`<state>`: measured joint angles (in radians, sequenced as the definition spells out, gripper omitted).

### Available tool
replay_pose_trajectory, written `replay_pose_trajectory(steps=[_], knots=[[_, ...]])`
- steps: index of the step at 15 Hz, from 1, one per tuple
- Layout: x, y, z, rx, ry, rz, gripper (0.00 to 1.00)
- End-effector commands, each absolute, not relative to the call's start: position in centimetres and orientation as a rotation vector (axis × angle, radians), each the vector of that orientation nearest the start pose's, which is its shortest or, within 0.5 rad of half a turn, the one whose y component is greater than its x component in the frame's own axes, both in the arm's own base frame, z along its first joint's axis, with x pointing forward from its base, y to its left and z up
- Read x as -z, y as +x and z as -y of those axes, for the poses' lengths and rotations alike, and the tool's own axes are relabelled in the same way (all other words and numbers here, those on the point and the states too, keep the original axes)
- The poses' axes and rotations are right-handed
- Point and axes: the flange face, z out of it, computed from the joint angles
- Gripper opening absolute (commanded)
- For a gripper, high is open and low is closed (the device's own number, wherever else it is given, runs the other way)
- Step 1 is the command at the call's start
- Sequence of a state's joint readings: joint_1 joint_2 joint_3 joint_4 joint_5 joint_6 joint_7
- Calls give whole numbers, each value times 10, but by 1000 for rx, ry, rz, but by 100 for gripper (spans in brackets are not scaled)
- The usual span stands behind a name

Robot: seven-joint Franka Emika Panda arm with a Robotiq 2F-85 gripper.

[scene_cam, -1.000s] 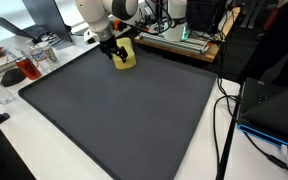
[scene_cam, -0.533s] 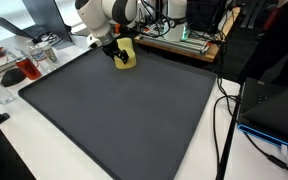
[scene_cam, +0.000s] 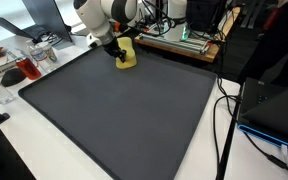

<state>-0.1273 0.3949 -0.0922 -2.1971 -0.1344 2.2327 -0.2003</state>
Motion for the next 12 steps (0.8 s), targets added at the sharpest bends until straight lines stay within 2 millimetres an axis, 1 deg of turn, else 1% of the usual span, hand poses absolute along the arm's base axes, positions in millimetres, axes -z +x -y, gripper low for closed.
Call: replay_pose_trajectory(steps=[1, 2, 3, 4, 5, 6, 8, 12], knots=[[-209, 490, 95, -593, -3184, 187, 3], [-217, 488, 88, -578, -3201, 218, 1], [-228, 484, 77, -552, -3220, 263, 6], [-238, 481, 67, -523, -3239, 307, 5], [-251, 475, 54, -501, -3253, 368, 3], [-262, 469, 42, -475, -3272, 428, 5], [-284, 459, 16, -423, -3298, 571, 5], [-324, 434, -37, -343, -3303, 929, 5]])
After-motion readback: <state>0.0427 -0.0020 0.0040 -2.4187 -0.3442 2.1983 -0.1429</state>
